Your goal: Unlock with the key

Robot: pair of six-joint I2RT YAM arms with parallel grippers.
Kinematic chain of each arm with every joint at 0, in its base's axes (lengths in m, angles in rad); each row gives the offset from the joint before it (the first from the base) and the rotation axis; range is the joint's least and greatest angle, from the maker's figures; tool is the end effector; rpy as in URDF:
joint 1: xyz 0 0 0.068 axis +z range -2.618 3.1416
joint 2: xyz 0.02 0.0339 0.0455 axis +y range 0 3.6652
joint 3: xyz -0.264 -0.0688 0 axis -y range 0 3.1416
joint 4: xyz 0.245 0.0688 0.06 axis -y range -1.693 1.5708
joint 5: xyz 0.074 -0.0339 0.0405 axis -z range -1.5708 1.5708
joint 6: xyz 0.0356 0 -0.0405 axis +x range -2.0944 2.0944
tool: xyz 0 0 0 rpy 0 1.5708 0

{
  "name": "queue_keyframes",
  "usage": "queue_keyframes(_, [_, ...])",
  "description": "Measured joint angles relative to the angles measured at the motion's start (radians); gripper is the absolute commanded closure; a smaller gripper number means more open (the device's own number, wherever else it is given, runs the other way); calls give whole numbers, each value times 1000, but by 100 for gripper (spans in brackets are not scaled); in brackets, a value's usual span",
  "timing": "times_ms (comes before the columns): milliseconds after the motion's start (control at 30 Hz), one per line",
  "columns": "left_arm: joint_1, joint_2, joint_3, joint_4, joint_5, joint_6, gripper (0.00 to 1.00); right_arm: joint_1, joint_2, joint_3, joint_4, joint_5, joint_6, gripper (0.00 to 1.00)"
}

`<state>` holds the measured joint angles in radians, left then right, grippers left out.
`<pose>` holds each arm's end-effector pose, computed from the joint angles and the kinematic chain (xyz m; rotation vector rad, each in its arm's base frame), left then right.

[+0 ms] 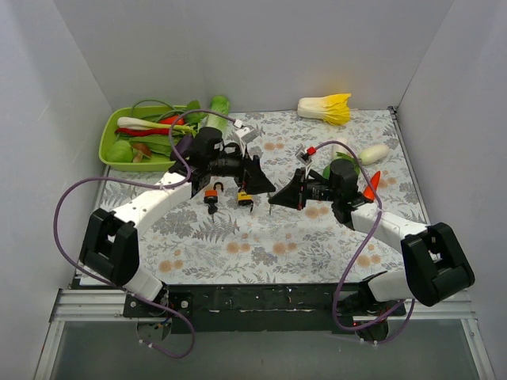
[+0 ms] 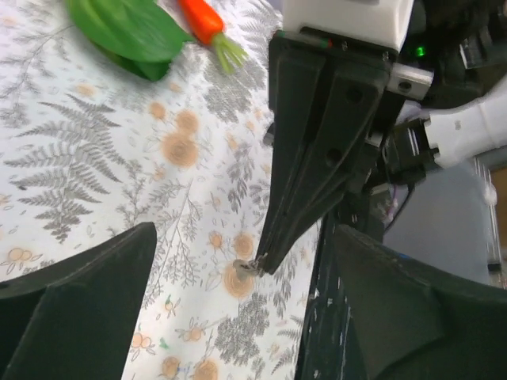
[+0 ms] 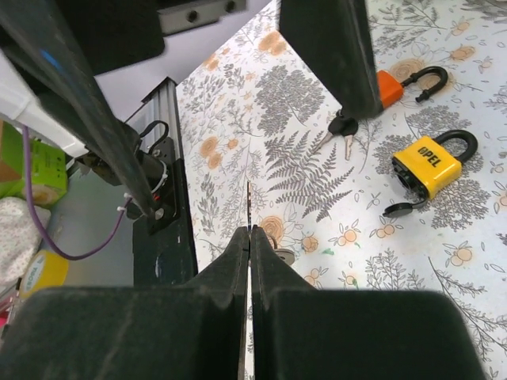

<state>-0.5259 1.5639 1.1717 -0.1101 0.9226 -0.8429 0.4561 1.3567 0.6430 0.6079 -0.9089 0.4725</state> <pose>0.2895 -0.2008 0.2933 0.3001 2.3403 -1.7185 0.2424 0.1502 0.2463 -0.7318 1.7031 1.4248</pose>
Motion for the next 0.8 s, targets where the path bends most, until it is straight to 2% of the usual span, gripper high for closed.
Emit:
queue_keyframes(200, [14, -124, -100, 153, -265, -142, 2, -9, -26, -23, -6, 66, -2, 99])
queue_keyframes(333, [91, -127, -127, 180, -385, -294, 2, -26, -80, -37, -40, 105, -26, 99])
queue_keyframes(433, [139, -106, -143, 132, -491, -391, 9, -31, -127, -37, -98, 155, -78, 99])
queue_keyframes(500, [141, -85, -147, 77, -556, -438, 9, -31, -160, -37, -145, 193, -116, 99])
queue_keyframes(733, [4, 76, -34, -187, -835, -478, 10, -31, -233, -37, -292, 293, -217, 99])
queue_keyframes(800, [-25, 121, -1, -234, -871, -478, 10, -31, -253, -37, -309, 305, -228, 99])
